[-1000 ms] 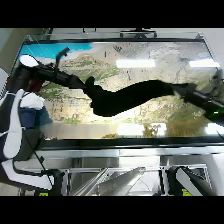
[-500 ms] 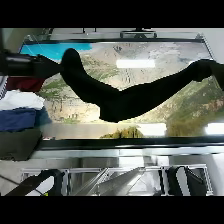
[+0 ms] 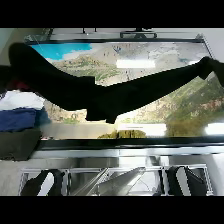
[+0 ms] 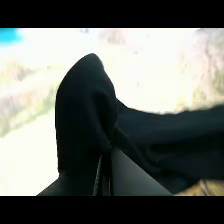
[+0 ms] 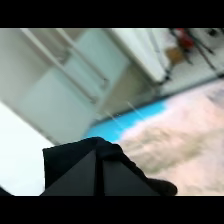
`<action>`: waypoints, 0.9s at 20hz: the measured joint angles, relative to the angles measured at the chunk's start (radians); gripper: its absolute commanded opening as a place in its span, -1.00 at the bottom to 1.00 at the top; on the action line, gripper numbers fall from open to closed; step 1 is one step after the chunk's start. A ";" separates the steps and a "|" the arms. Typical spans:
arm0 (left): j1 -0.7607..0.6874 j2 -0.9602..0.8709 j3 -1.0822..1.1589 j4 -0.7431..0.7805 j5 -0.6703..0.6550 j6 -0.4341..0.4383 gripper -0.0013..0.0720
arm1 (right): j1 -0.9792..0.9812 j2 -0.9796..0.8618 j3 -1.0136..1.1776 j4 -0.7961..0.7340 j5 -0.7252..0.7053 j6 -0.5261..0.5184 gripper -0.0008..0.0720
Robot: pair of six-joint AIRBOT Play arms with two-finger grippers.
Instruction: Fold the shirts.
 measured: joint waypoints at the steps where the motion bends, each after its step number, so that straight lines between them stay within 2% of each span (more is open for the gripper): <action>1: 0.001 -0.014 -0.060 -0.024 0.006 0.022 -0.91 | 0.000 -0.042 -0.003 -0.039 0.008 -0.011 -0.93; 9: -0.199 -0.289 -0.390 -0.089 0.150 0.127 -0.92 | 0.001 -0.508 -0.009 -0.143 0.122 -0.187 -0.91; 10: -0.225 -0.334 -0.407 -0.089 0.168 0.138 -0.92 | 0.001 -0.559 -0.009 -0.145 0.126 -0.206 -0.56; 11: -0.243 -0.373 -0.414 -0.089 0.181 0.145 -0.91 | 0.001 -0.604 -0.009 -0.144 0.128 -0.223 -0.12; 12: -0.257 -0.415 -0.413 -0.089 0.190 0.151 -0.47 | 0.001 -0.644 -0.008 -0.144 0.128 -0.240 0.02; 13: -0.266 -0.456 -0.402 -0.086 0.190 0.153 -0.01 | 0.000 -0.673 -0.005 -0.144 0.125 -0.252 0.03; 14: -0.268 -0.492 -0.386 -0.076 0.188 0.152 0.29 | -0.002 -0.692 0.001 -0.142 0.122 -0.260 0.04; 15: -0.265 -0.524 -0.364 -0.061 0.173 0.148 0.88 | -0.007 -0.705 0.011 -0.139 0.119 -0.267 0.04; 16: -0.255 -0.555 -0.339 -0.050 0.140 0.130 0.95 | -0.016 -0.710 0.023 -0.139 0.117 -0.271 0.04; 18: -0.225 -0.600 -0.297 -0.024 0.074 0.088 0.95 | -0.041 -0.700 0.040 -0.164 0.118 -0.254 0.04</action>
